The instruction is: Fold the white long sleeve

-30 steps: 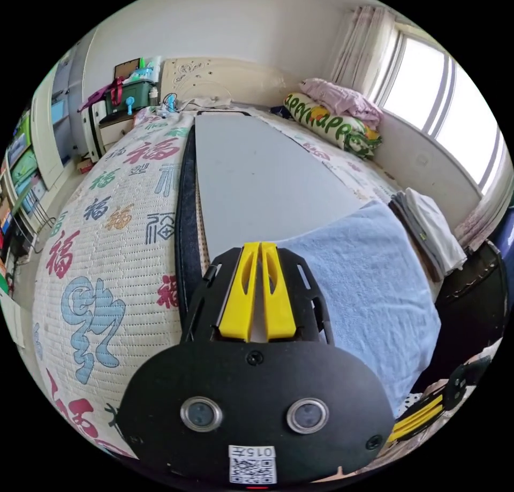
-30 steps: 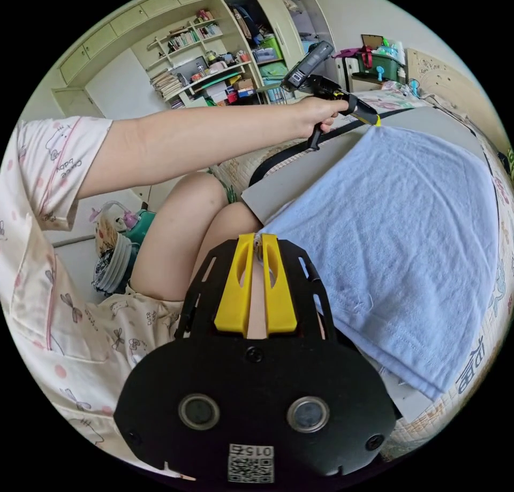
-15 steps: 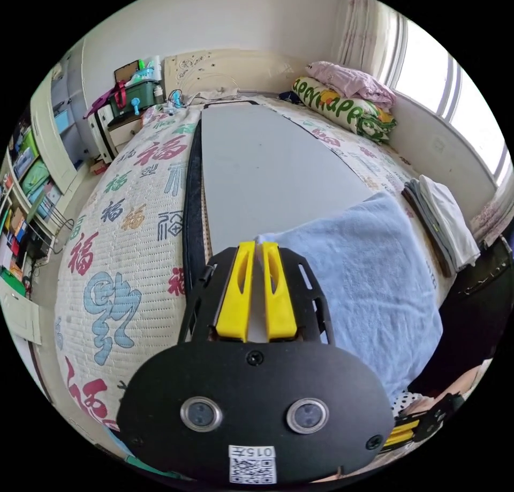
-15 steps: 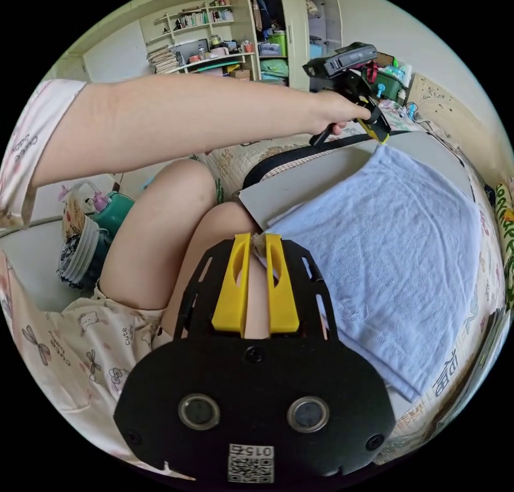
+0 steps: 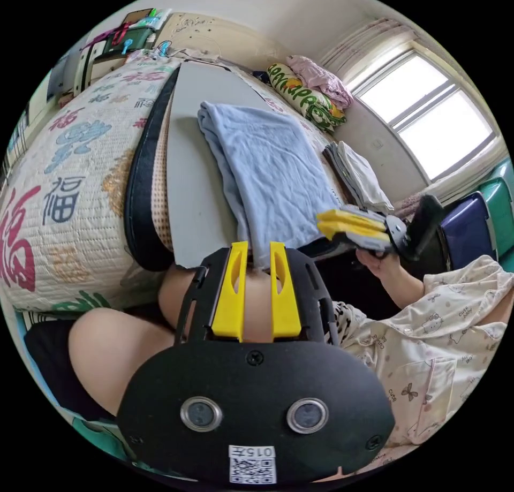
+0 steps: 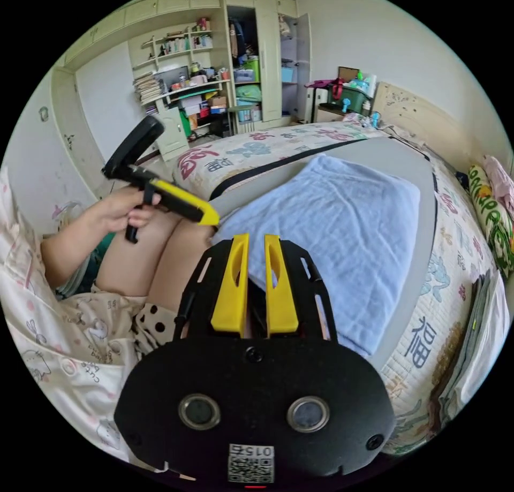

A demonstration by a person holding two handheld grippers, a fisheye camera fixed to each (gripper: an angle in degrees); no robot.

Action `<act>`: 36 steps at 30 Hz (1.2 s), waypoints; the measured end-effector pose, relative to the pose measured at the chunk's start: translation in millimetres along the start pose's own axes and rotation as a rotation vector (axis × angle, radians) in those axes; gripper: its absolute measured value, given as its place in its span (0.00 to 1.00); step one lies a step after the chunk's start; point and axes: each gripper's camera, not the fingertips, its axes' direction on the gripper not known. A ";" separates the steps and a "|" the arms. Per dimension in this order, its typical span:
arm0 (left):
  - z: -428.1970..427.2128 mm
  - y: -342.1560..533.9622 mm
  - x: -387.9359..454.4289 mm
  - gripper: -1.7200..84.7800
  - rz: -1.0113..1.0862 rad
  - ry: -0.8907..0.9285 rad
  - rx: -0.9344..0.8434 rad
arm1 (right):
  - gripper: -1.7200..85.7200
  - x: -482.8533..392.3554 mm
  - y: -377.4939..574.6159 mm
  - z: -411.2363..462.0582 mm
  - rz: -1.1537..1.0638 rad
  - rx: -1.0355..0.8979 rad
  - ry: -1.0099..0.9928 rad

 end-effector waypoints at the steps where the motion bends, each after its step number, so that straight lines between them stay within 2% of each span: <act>1: 6.6 10.7 6.0 0.11 -0.005 0.021 -0.005 | 0.10 22.8 -10.6 4.9 0.032 0.005 0.013; 6: 33.0 33.2 16.7 0.13 -0.045 -0.028 -0.006 | 0.13 93.8 -89.5 41.8 0.096 0.036 0.025; 11: 38.8 45.8 23.8 0.12 -0.063 -0.077 0.009 | 0.14 142.7 -204.5 133.1 0.107 -0.033 0.040; 19: 47.3 61.5 26.1 0.08 -0.024 -0.067 0.008 | 0.17 145.1 -329.9 286.0 0.098 -0.180 0.166; 23: 33.4 76.3 25.7 0.05 0.006 -0.039 0.058 | 0.12 155.2 -364.7 351.6 0.108 -0.310 0.197; 27: -1.5 87.9 16.8 0.04 0.013 0.000 0.160 | 0.09 158.0 -386.6 335.5 0.155 -0.226 0.178; 31: -18.4 93.2 2.0 0.03 0.018 -0.060 0.196 | 0.09 138.3 -419.6 317.4 0.151 -0.102 0.230; 36: 2.0 107.2 -35.4 0.03 -0.067 0.000 0.167 | 0.09 117.7 -459.5 364.6 0.181 -0.173 0.266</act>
